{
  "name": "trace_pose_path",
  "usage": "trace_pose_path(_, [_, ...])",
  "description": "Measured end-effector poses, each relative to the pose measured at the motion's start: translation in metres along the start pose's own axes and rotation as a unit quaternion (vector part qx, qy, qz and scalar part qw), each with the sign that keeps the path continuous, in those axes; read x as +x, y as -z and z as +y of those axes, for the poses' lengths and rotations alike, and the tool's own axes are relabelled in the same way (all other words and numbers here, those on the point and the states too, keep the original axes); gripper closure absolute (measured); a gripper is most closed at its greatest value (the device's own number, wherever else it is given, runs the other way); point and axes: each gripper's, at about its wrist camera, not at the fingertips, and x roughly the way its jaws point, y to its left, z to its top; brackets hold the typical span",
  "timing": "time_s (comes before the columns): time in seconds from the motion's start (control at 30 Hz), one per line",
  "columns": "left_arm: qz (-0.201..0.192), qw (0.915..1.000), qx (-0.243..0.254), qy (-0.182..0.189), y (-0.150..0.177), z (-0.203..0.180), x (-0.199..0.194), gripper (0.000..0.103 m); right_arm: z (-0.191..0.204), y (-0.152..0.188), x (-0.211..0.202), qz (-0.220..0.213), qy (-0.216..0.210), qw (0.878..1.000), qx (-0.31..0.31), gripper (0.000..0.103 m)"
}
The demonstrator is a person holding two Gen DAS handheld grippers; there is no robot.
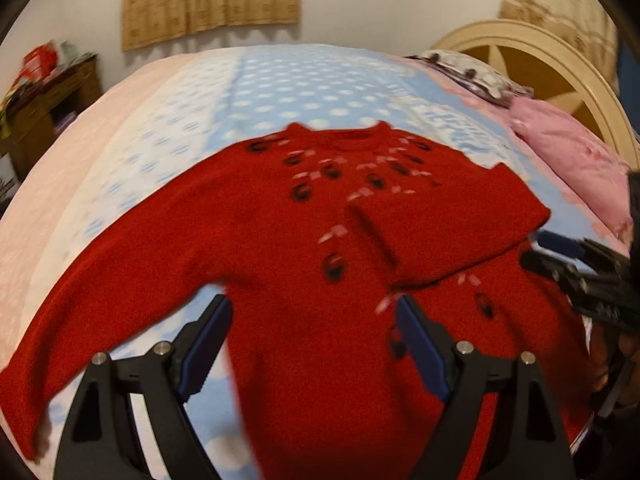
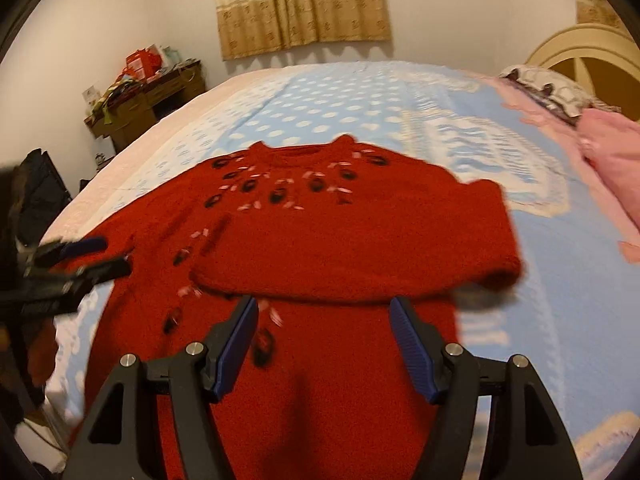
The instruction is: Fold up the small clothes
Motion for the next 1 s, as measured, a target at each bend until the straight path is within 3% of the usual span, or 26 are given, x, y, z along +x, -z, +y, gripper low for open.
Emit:
trace_pose_path(0.17, [0.026, 0.9994, 0.019, 0.015, -0.021, -0.031, 0.032, 0.030, -0.009, 0.025, -0.019, -0.020, 0.013, 1.000, -0.005, 0.034])
trace_pose_path(0.3, [0.052, 0.9983, 0.026, -0.004, -0.032, -0.046, 0.067, 0.036, -0.008, 0.040, -0.023, -0.030, 0.024, 0.999, -0.018, 0.034])
trace_pose_path(0.5, [0.076, 0.9971, 0.000, -0.007, -0.038, -0.049, 0.095, 0.069, -0.010, 0.053, -0.025, -0.046, 0.032, 0.998, -0.019, 0.034])
trace_pose_path(0.53, [0.073, 0.9973, 0.003, -0.005, -0.038, -0.050, 0.094, 0.084, -0.012, 0.053, -0.024, -0.045, 0.032, 0.998, -0.016, 0.034])
trace_pose_path(0.57, [0.069, 0.9974, 0.015, -0.012, -0.039, -0.052, 0.090, 0.093, -0.013, 0.055, -0.024, -0.046, 0.033, 0.998, -0.012, 0.034])
trace_pose_path(0.73, [0.045, 0.9987, 0.022, -0.009, -0.049, -0.045, 0.072, 0.096, -0.017, 0.058, -0.025, -0.050, 0.032, 0.998, 0.002, 0.034])
trace_pose_path(1.0, [-0.020, 0.9990, 0.004, -0.041, -0.073, -0.004, 0.024, 0.096, -0.013, 0.063, -0.020, -0.041, 0.032, 0.999, -0.006, 0.034])
